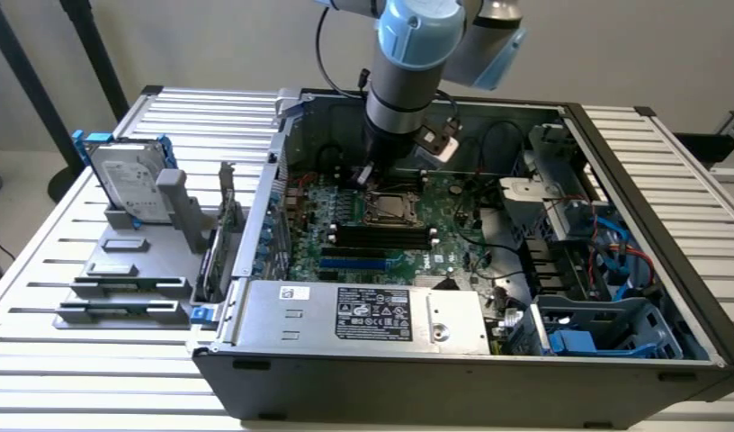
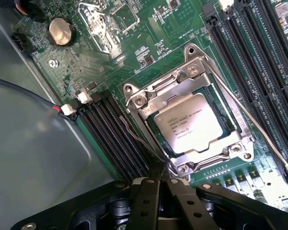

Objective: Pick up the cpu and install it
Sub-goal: 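Install the first cpu locking lever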

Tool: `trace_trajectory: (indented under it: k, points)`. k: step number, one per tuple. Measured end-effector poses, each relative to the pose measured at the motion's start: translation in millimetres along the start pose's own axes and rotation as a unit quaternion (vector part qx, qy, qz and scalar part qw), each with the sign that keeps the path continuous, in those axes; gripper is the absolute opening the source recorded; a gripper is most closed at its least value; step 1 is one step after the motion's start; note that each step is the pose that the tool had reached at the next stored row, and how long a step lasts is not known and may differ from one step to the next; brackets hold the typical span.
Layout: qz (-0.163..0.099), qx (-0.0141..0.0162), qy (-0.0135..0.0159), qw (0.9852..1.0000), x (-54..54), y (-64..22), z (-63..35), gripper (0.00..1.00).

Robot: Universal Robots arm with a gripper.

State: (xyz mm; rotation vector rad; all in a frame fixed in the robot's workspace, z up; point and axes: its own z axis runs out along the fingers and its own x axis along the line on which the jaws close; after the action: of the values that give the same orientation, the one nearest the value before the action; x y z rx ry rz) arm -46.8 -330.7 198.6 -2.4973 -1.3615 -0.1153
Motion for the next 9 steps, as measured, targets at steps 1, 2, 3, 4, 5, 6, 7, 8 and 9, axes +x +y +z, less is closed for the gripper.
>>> trace_trajectory:
  k: [1, 2, 3, 4, 5, 6, 7, 8, 9]
  points:
    - [0.0, -0.0001, 0.0, 1.0, 0.1, -0.1, -0.1, 0.11]
    - [0.0, -0.0002, 0.0001, 1.0, 0.3, -0.2, -0.2, 0.11]
    - [0.0, -0.0003, 0.0002, 1.0, 0.4, -0.3, -0.2, 0.11]
    - [0.0, -0.0005, 0.0003, 1.0, 0.6, -0.4, -0.2, 0.11]
    - [0.0, -0.0006, 0.0005, 1.0, 0.7, -0.5, -0.1, 0.11]
    - [0.0, -0.0008, 0.0006, 1.0, 0.9, -0.5, -0.1, 0.11]
    - [0.001, -0.001, 0.0007, 1.0, 1.1, -0.7, 0.0, 0.11]
    - [0.001, -0.0011, 0.0009, 1.0, 1.3, -0.8, 0.1, 0.11]
    - [0.001, -0.0012, 0.0009, 1.0, 1.5, -1.0, 0.1, 0.11]
